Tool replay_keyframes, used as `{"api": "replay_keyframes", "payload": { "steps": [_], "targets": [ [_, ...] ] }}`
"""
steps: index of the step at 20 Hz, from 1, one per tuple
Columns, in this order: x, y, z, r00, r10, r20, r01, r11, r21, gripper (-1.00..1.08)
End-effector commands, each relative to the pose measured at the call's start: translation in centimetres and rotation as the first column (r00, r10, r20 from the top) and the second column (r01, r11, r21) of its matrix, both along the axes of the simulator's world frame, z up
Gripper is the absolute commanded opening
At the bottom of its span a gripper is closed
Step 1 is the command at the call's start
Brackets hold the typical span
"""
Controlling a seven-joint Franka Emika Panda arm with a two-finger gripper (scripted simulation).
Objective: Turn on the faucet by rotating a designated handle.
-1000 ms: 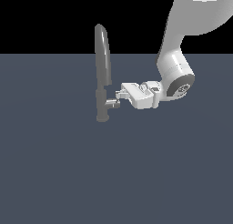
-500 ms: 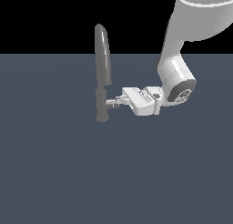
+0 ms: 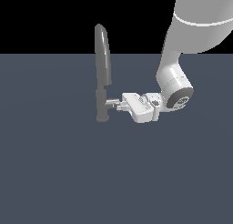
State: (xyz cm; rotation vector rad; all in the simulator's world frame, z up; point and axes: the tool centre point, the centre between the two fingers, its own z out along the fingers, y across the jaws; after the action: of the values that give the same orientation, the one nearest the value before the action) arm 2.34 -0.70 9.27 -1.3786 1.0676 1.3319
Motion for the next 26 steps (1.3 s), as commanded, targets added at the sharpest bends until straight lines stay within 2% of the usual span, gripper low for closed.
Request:
{"api": "replay_keyframes", "payload": {
  "steps": [1, 13, 14, 15, 26],
  "targets": [
    [0.1, 0.0, -0.4, 1.0, 0.0, -0.003, 0.0, 1.0, -0.001, -1.0],
    [0.6, 0.1, -5.1, 0.999, -0.006, -0.034, 0.006, 1.0, -0.007, -1.0],
    [0.6, 0.1, -5.1, 0.999, -0.006, -0.034, 0.006, 1.0, -0.007, -1.0],
    [1.4, 0.0, -1.8, 1.0, 0.009, 0.01, -0.009, 1.0, 0.01, -1.0],
    [2.5, 0.4, -4.9, 1.0, 0.0, -0.017, 0.0, 1.0, 0.0, -1.0]
  ]
}}
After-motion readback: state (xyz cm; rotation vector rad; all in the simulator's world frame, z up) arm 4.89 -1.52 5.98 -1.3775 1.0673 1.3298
